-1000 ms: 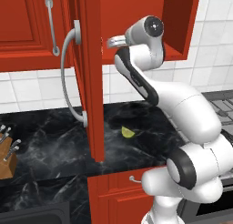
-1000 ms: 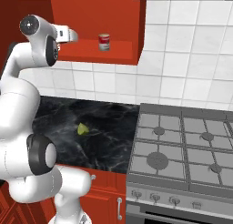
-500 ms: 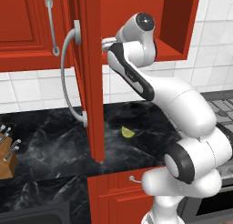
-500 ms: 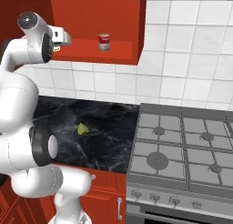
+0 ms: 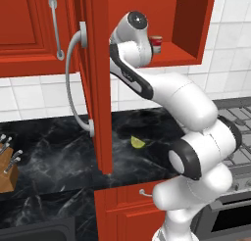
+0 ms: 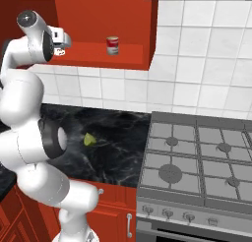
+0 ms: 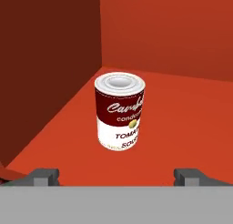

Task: Restock the canned food cabinet by taking the new fresh canned food from the counter and placing it in the cabinet. Then, take the old canned food from the cabinet and place it on the counter.

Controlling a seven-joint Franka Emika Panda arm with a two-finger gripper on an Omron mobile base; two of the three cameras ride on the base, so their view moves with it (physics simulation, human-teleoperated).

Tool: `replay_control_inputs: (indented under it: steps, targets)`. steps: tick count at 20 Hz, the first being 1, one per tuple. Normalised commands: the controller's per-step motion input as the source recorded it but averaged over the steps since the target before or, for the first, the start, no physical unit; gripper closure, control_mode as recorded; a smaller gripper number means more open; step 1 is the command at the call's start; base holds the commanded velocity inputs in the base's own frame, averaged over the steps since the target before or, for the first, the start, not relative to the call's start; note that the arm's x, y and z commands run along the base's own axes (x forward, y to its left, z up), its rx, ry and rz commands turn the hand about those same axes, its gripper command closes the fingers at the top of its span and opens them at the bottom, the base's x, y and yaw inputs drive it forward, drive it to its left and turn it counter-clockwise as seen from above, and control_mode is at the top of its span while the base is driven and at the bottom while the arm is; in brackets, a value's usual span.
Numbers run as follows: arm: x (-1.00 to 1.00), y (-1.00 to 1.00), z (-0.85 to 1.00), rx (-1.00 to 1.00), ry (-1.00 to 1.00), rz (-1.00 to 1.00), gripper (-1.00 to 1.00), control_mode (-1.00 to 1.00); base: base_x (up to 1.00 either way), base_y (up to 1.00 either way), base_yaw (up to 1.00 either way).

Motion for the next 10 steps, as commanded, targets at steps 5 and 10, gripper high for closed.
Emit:
replay_control_inputs:
  steps: [5,10]
  targets:
    - [0.47,0.12,-0.11,0.0,0.0,0.0,-1.0,-1.0,0.0,0.0,0.0]
    - [0.45,0.0,-0.15,0.0,0.0,0.0,-1.0,-1.0,0.0,0.0,0.0]
